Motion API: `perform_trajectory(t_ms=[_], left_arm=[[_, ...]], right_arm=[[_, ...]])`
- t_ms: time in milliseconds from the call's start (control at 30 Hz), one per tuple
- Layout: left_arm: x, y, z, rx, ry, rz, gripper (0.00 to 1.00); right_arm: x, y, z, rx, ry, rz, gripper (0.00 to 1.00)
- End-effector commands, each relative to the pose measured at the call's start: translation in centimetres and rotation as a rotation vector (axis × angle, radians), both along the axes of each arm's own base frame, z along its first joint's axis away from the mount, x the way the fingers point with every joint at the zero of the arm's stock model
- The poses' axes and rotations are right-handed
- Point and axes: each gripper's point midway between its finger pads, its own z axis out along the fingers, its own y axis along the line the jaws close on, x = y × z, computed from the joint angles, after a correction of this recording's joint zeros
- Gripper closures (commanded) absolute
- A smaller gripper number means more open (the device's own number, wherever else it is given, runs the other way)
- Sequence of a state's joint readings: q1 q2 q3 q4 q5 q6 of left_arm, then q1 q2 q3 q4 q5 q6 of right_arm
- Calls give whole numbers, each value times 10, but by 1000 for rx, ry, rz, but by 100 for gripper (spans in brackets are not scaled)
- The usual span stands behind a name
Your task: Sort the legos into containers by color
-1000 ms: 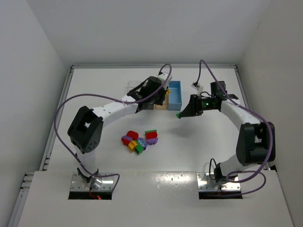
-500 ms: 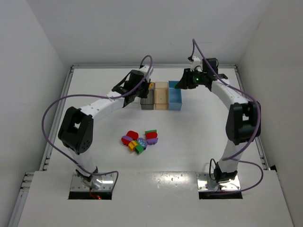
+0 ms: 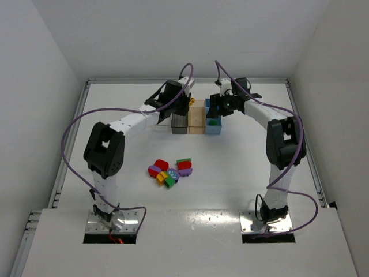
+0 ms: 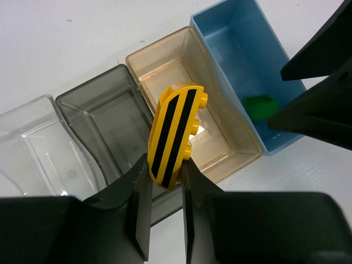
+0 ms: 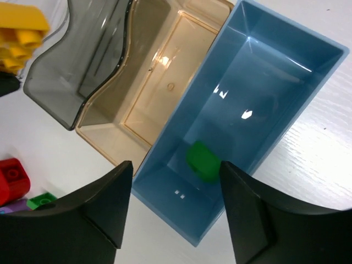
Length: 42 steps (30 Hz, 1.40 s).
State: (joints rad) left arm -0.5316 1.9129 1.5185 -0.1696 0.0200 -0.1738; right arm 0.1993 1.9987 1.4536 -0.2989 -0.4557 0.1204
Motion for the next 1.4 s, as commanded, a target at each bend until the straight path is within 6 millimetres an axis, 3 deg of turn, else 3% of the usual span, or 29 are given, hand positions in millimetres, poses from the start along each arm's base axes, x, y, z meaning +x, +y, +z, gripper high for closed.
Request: perform_trajectory(t_ms=[0,33,200,233,300,367,400,433,467,500,567,600,733,767,800,833,867,900,933,967,1000,1100,1133,1167,1233,1367], left_arm=[[7,-17,6,-16,-16,-46,100],[8,-23,8,-9,-24,-62,100],[18,-33,-20,1,26,-71,100],[22,-38,-15,-13,16,-81,100],[21,-45,-27,-8,41,-87,99],[24,-49,-28,-14,60,-88,88],[26,-51,-30,-14,61,-88,71],[24,-50,-37,-12,82,-81,61],[24,-50,-37,-12,82,-81,43],[24,-50,-37,-12,82,-81,37],[23,-52,-30,-30,80,-86,26],[21,-53,-30,-35,83,-95,26],[11,-53,10,-93,36,-106,26],[7,-48,13,-102,30,-93,29],[2,-41,45,-123,-30,-76,30],[-1,-33,55,-122,-54,-54,32],[-8,-23,53,-118,-43,-14,34],[-14,-11,77,-127,-82,28,36],[-20,-2,81,-134,-72,44,37],[-25,9,83,-145,-58,68,37],[-31,30,66,-146,-6,119,37],[-55,72,66,-140,9,156,17],[-66,89,68,-137,16,124,6],[-76,88,70,-169,40,56,0],[-88,103,69,-173,80,40,0],[-104,137,57,-119,131,13,0]], right_arm=[[19,-2,29,-29,-113,-6,35],[20,-4,35,-37,-128,-17,32],[17,-3,64,-37,-188,-23,27],[14,-9,72,-35,-203,-34,27],[10,-15,74,-42,-208,-37,27],[4,-19,81,-62,-229,-30,27],[0,-22,77,-72,-221,-38,27],[-4,-23,76,-79,-217,-32,27],[-4,-23,82,-76,-231,-33,27],[-8,-24,77,-85,-218,-26,27],[-13,-27,75,-78,-211,-14,27],[-13,-27,80,-76,-223,-14,27],[-28,-25,86,-84,-241,54,27],[-38,-22,78,-111,-236,96,27],[-42,-22,79,-115,-248,118,27],[-51,-19,94,-91,-293,150,27],[-64,-19,84,-90,-287,174,27],[-75,-15,85,-85,-299,209,27],[-95,-8,76,-68,-282,269,27],[-106,-6,84,-82,-329,326,27],[-116,-3,82,-85,-330,364,26],[-154,9,71,-90,-317,499,25],[-169,16,61,-82,-292,559,24],[-184,25,59,-58,-286,611,24],[-197,33,51,-59,-284,676,22],[-226,59,39,-66,-280,853,6]])
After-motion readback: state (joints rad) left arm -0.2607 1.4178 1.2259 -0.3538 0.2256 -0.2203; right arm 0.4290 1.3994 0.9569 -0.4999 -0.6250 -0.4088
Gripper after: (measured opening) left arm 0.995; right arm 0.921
